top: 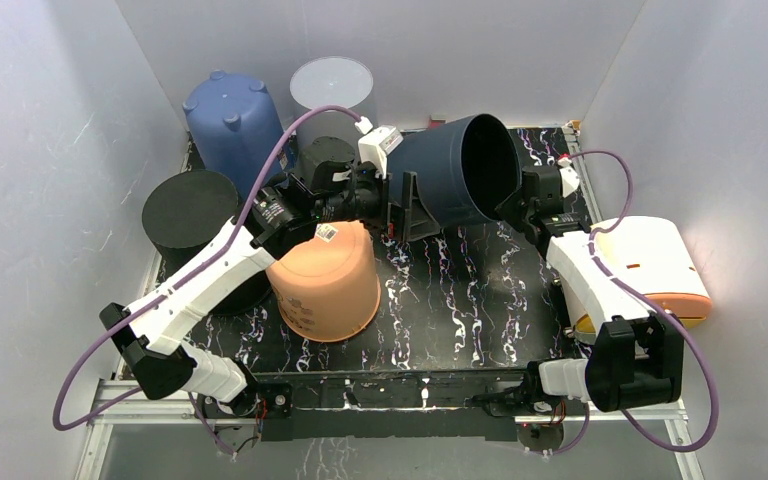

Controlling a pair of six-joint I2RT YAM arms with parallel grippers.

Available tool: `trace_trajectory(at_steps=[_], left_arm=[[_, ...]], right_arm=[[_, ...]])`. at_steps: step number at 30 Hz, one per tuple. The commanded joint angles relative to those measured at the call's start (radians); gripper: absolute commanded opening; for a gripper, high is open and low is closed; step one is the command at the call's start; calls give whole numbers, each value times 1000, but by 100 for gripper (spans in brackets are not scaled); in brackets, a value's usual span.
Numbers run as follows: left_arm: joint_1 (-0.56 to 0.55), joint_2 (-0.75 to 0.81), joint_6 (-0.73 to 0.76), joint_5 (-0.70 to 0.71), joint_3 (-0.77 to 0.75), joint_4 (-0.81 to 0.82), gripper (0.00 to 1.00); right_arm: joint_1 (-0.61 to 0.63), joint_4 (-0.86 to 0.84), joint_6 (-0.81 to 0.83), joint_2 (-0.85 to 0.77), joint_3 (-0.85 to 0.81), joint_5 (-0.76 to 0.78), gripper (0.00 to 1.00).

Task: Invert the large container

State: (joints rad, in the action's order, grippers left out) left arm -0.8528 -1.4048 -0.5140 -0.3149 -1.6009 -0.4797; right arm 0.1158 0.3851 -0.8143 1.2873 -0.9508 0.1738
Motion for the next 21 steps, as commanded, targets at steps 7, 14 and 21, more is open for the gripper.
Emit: trace_trajectory(at_steps=[7,14,21], left_arm=[[3,60,14,54,14,40,98],[3,65,19,60,25,32,98],[3,67,1,91,47,26,98]], right_arm=[[10,141,167,18,84,-18,50],[12,147,183,-22,102,-48,69],[12,195,190,-19,110,-81,77]])
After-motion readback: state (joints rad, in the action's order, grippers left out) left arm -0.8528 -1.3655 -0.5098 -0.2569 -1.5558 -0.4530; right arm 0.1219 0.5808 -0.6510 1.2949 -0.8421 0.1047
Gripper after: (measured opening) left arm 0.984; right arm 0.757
